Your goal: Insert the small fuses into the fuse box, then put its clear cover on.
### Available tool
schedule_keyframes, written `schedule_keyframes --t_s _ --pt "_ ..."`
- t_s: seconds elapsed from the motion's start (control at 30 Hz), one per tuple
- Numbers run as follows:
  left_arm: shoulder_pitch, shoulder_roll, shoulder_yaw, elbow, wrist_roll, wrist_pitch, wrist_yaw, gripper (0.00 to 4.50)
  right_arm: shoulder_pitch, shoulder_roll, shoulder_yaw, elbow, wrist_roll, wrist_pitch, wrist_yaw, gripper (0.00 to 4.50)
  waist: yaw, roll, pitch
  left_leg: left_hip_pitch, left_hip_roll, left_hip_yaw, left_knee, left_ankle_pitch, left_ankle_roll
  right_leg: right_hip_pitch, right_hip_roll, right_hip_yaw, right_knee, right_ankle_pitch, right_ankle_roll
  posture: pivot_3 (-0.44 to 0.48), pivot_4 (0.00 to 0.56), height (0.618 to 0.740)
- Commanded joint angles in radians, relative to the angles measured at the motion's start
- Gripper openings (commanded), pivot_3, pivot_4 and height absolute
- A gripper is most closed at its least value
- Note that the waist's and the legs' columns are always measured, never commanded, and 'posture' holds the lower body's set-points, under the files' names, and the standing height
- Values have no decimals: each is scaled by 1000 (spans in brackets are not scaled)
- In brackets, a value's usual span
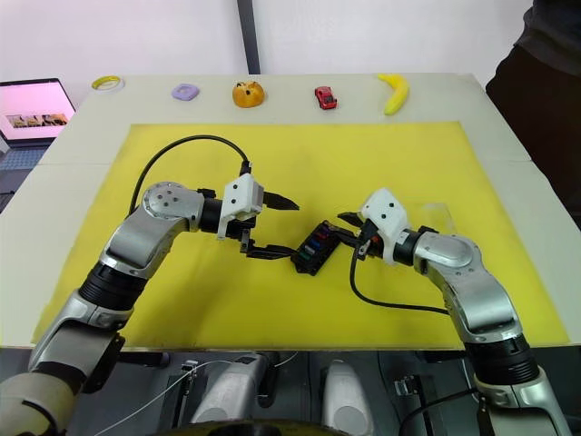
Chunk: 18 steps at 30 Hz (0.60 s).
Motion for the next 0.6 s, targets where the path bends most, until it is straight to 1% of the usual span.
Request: schedule_keyframes --t_s 0.03,0.4,0.5,0.53,0.57,0.6 --pt "-17 5 18 -37 -8 -2 5 4500 -13 1 3 -4 -7 -9 4 1554 0 0 0 0 0 0 0 0 0 0 0 0 0 0 0 0 150 735" --pt "-13 7 19 -44 -9 3 8 4500 -18 4 20 1 -18 -6 14 1554 0 0 0 0 0 0 0 0 0 0 0 0 0 0 0 0 150 735" --pt "-14 7 19 -43 -10 2 9 4500 -22 6 18 -1 -12 -7 22 725 0 0 0 0 0 0 0 0 0 0 0 0 0 0 0 0 150 735" --pt "-14 7 19 -43 -10 2 9 4500 -23 7 18 -2 -9 -7 25 205 0 0 0 0 0 0 0 0 0 0 0 0 0 0 0 0 150 735" --pt "-14 7 19 -42 -9 2 9 4500 -24 7 17 -5 -7 -7 26 39 1 0 0 0 0 0 0 0 0 0 0 0 0 0 0 0 150 735" --pt "-15 7 19 -41 -9 1 9 4500 -24 7 16 -8 -6 -8 26 39 1 0 0 0 0 0 0 0 0 0 0 0 0 0 0 0 150 735"
